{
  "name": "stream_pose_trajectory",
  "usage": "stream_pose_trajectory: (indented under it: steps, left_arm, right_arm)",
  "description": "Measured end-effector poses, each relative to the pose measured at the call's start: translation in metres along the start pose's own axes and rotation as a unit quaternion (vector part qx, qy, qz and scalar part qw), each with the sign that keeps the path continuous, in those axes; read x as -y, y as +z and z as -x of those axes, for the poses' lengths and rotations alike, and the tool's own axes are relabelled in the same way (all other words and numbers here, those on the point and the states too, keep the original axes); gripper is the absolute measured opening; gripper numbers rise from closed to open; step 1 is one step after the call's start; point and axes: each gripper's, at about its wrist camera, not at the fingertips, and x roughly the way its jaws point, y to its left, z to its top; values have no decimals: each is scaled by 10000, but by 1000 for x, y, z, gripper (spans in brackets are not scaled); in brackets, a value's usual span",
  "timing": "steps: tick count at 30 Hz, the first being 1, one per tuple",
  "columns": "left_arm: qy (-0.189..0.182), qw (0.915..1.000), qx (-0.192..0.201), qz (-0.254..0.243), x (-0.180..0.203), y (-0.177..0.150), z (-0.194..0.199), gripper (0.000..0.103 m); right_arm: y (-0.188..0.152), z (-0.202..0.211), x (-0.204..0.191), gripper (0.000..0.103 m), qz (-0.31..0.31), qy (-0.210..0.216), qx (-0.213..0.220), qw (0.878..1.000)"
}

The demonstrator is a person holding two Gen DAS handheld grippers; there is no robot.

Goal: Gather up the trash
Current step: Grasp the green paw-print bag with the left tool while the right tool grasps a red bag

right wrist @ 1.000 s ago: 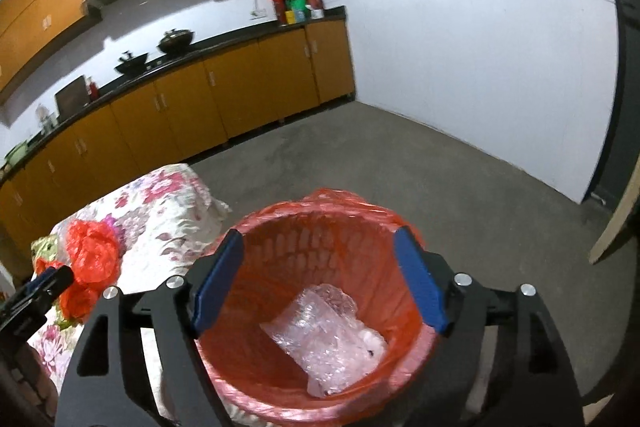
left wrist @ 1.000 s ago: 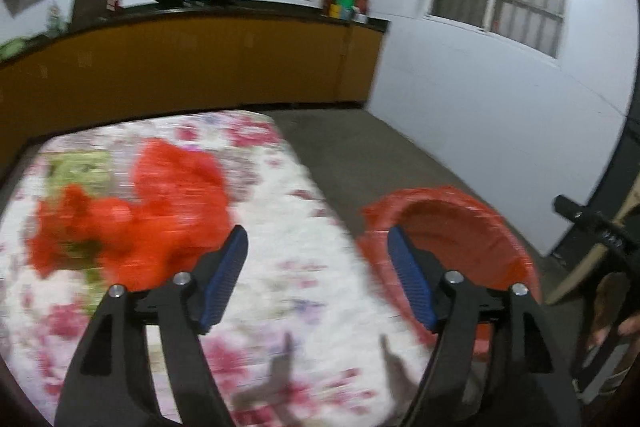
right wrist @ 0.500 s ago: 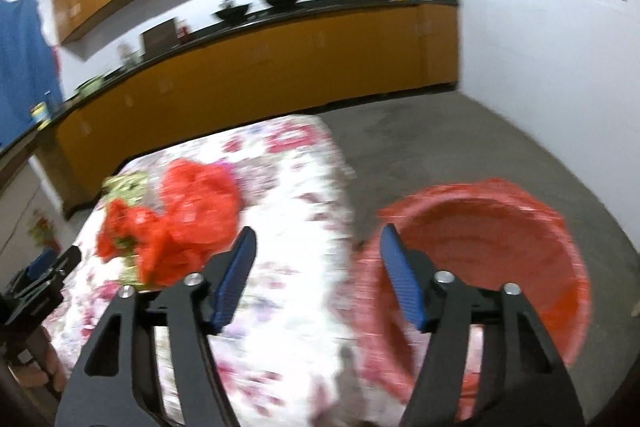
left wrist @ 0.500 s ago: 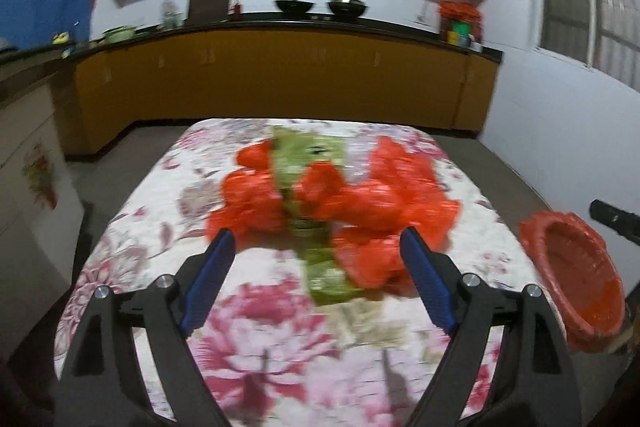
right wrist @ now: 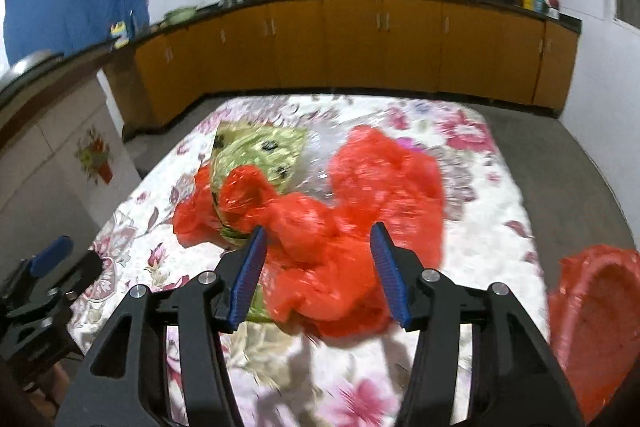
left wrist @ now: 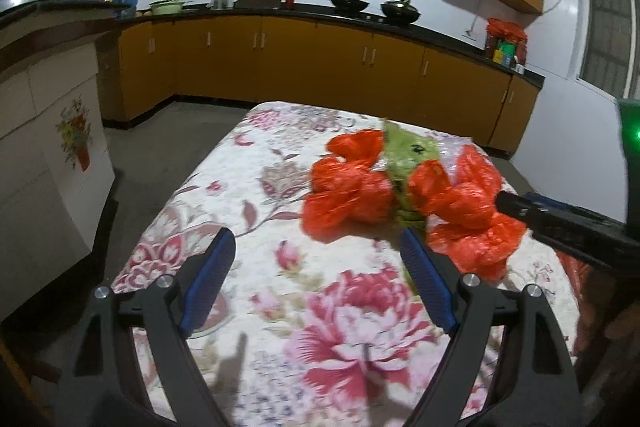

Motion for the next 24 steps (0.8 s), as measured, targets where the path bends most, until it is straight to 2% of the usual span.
stream_pose_trajectory:
  steps: [4,5,6,7,9,13,16,19,24]
  left_arm:
    - [61,9999,-69,120,-15,-1,-2,83]
    - [62,9998,-84,146,-18,-1,-3,83]
    - [58,9998,-96,165,-18,-1,-4,83]
    - [47,9998,-109,181,-18,0,-5,83]
    - [-2,9997,-137,205,-17,0,-9,83]
    - [-164,9995,-219,179,-5,-1,-17,83]
    - [-307,9991,-277,113,9,1,-24,83]
    - [-454,9985,-309,30,32,4,-36,82]
    - [-555,9969,-553,-69,69,8,-70,72]
  right_arm:
    - [-8,-31,-5,54,230,-254,-362,9988]
    - [-10,-35,-5,50,263,-289,-423,9983]
    - [-11,-38,-5,37,293,-304,-490,9979]
    - [-13,-37,-4,30,280,-279,-502,9980]
    - [-14,-26,-1,26,170,-156,-444,9987]
    - [-12,13,11,25,-150,68,-113,9998]
    - [-15,45,25,25,-324,81,141,9993]
    - [-22,68,43,25,-431,-133,260,9986]
    - [-37,82,76,25,-708,-500,219,9960]
